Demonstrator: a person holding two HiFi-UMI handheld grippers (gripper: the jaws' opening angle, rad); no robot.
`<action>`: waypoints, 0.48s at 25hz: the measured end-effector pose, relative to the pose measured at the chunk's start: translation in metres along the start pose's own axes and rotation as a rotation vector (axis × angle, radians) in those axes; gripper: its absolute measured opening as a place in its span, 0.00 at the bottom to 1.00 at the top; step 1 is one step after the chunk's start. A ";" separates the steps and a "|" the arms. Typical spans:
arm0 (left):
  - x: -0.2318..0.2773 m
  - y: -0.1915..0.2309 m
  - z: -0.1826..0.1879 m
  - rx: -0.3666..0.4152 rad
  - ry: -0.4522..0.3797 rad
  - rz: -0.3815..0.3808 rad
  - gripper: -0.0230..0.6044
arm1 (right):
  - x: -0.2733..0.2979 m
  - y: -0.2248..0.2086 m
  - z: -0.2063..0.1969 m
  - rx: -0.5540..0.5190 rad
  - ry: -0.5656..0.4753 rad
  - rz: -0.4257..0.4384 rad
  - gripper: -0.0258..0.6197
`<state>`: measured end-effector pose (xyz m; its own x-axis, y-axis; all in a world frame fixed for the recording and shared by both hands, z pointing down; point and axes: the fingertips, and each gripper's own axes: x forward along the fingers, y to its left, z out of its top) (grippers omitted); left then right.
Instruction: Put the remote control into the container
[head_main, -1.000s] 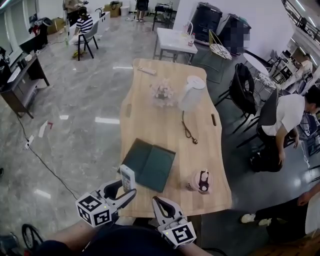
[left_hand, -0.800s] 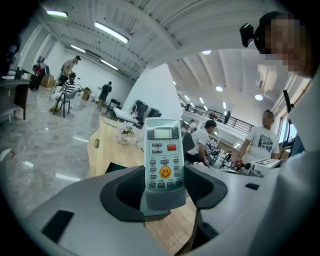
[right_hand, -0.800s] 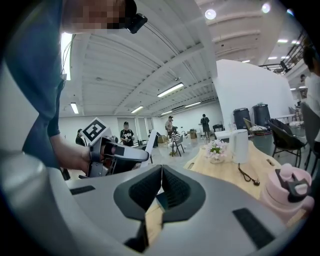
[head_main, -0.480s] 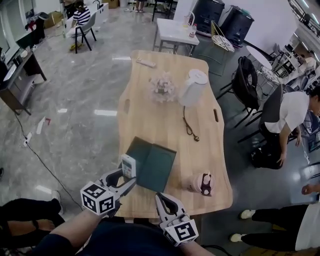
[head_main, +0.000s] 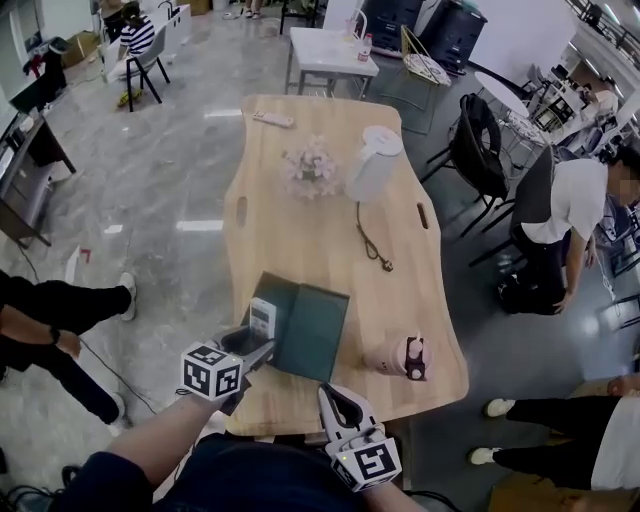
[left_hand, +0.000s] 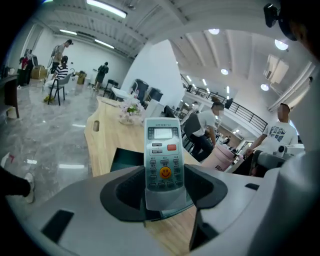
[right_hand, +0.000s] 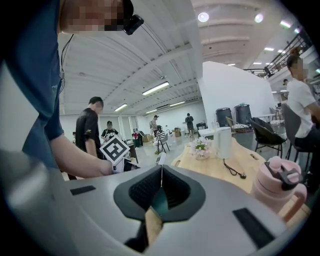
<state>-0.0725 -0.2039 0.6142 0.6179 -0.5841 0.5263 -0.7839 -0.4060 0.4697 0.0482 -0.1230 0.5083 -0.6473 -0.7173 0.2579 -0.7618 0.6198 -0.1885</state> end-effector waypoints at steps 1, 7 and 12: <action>0.005 0.004 -0.003 -0.001 0.018 0.002 0.44 | -0.002 -0.002 0.000 0.006 0.003 -0.015 0.07; 0.038 0.027 -0.027 -0.022 0.136 0.023 0.44 | -0.017 -0.013 -0.010 0.041 0.009 -0.072 0.07; 0.062 0.044 -0.043 -0.024 0.266 0.073 0.44 | -0.027 -0.024 -0.017 0.067 0.020 -0.118 0.07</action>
<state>-0.0661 -0.2279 0.6982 0.5567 -0.4050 0.7253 -0.8271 -0.3514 0.4387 0.0846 -0.1129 0.5224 -0.5533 -0.7769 0.3003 -0.8328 0.5087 -0.2184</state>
